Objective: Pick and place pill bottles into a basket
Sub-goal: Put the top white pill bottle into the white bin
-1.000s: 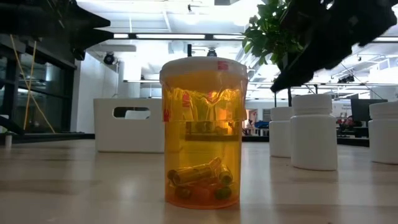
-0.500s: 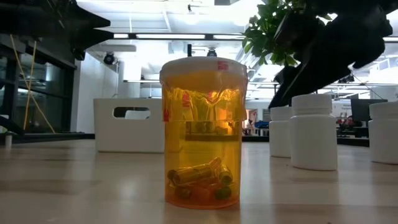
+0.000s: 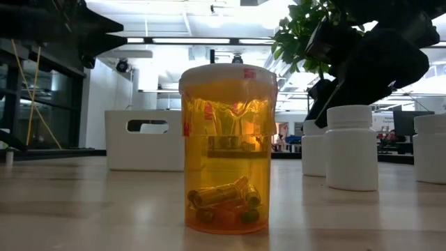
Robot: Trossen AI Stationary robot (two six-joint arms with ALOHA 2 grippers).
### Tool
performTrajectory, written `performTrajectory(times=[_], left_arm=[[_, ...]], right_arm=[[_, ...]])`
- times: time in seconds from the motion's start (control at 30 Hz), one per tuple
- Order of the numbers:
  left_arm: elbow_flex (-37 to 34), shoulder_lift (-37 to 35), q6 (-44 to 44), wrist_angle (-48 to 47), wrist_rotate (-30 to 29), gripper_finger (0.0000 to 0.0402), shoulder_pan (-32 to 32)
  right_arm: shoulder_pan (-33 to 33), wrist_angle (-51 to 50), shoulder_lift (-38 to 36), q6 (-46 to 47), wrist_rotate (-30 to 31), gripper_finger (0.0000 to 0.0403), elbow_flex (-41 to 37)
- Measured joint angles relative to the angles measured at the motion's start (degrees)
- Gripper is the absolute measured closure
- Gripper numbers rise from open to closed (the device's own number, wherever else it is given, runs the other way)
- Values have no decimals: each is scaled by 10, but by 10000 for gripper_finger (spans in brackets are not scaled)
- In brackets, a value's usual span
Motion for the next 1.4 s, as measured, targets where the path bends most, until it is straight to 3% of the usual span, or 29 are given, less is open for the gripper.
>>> performTrajectory(times=[0.2, 0.6, 1.03, 1.4], left_arm=[[0, 0, 0, -7, 0, 197, 0], [0, 0, 0, -7, 0, 197, 0], [0, 0, 0, -7, 0, 197, 0], [0, 0, 0, -7, 0, 197, 0]], right_arm=[[0, 0, 0, 0, -2, 146, 0], [0, 1, 0, 1, -5, 254, 0], [-11, 58, 0, 21, 1, 255, 2], [-59, 40, 0, -36, 2, 255, 108]])
